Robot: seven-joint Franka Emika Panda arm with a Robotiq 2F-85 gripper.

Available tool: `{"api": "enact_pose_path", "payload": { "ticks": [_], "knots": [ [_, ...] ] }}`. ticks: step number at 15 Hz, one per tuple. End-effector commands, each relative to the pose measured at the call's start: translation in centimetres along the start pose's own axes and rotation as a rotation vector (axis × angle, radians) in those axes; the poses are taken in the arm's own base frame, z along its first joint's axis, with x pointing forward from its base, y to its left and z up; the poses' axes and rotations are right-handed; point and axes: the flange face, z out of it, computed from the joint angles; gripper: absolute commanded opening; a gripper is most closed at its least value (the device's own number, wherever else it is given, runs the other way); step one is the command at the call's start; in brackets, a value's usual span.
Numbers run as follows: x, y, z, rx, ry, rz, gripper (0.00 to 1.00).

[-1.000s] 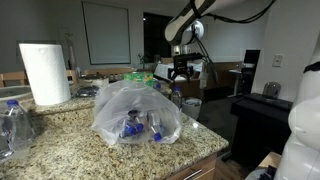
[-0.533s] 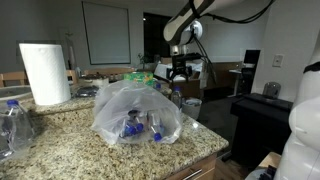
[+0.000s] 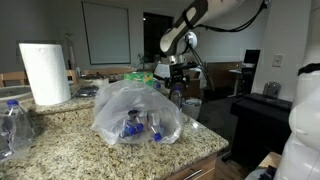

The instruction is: Put the bottles in the plastic bag

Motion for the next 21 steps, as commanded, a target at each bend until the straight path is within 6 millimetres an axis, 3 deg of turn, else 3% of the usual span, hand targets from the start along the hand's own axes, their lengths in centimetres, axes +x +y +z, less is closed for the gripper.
{"api": "enact_pose_path", "payload": {
  "ticks": [1,12,13,15,21],
  "knots": [
    [1.6,0.8,0.2,0.015,0.015,0.051,1.0],
    [3.4,0.5,-0.8,0.09,-0.009,0.094,1.0],
    [3.5,0.5,-1.0,0.093,-0.007,0.096,0.76],
    [3.6,0.5,-1.3,0.094,-0.015,0.093,0.67],
    [3.1,0.5,-0.9,0.078,-0.104,0.081,0.26]
  ]
}}
